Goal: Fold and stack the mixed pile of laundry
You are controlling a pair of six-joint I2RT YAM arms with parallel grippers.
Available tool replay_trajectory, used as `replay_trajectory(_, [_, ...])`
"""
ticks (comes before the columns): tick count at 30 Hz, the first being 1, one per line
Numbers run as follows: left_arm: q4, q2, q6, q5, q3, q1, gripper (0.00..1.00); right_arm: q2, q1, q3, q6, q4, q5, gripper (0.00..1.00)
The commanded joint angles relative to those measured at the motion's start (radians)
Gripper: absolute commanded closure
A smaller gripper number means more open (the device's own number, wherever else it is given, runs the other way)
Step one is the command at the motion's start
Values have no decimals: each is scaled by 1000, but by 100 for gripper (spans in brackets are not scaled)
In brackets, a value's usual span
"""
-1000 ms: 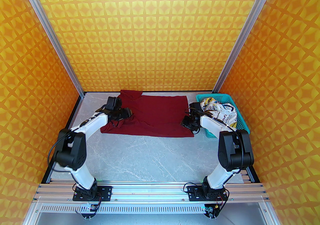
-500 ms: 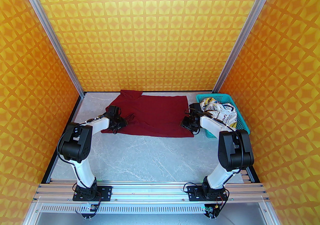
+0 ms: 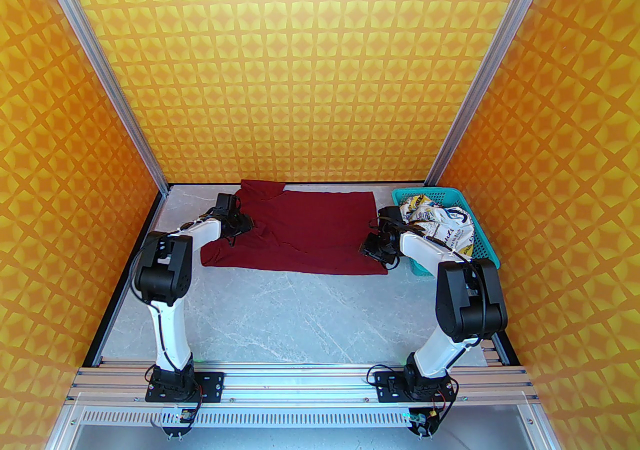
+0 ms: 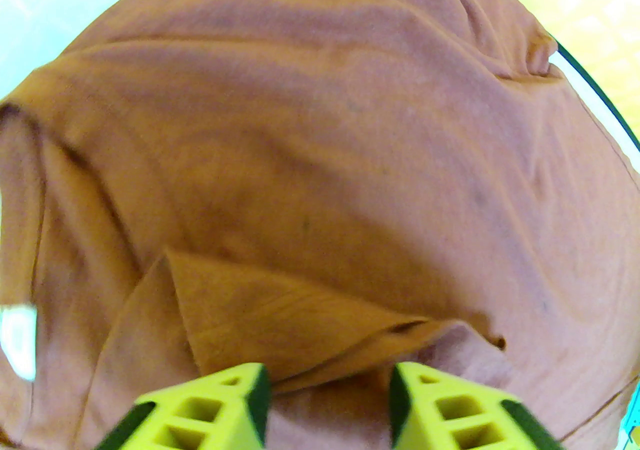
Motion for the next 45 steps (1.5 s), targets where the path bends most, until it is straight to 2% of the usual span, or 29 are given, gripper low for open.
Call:
replay_trajectory(1, [28, -14, 82, -18, 63, 7, 51, 1, 1, 9, -7, -5, 4, 62])
replay_trajectory(5, [28, -134, 86, -18, 1, 8, 49, -19, 1, -4, -11, -7, 28, 62])
replay_trajectory(10, [-9, -242, 39, 0, -165, 8, 51, -4, 10, -11, -12, 19, 28, 62])
replay_trajectory(14, [-21, -222, 16, 19, -237, 13, 54, 54, 29, 2, -1, 64, 13, 63])
replay_trajectory(20, [-21, -193, -66, 21, -329, 72, 55, 129, 29, 3, 23, 108, 51, 63])
replay_trajectory(27, [-18, -301, -111, 52, -507, 166, 56, 118, 27, -47, 35, 85, 65, 62])
replay_trajectory(32, [-31, -420, -131, 99, -645, 200, 56, 59, 27, -111, 33, 50, 52, 62])
replay_trajectory(39, [-124, -692, -154, 141, -842, 200, 55, -113, 31, -282, 26, 1, 21, 62])
replay_trajectory(42, [-237, -860, -150, 142, -873, 200, 53, -226, 35, -338, 6, -70, 21, 62])
replay_trajectory(45, [-277, -983, -150, 144, -861, 196, 52, -314, 35, -336, -11, -125, 35, 62])
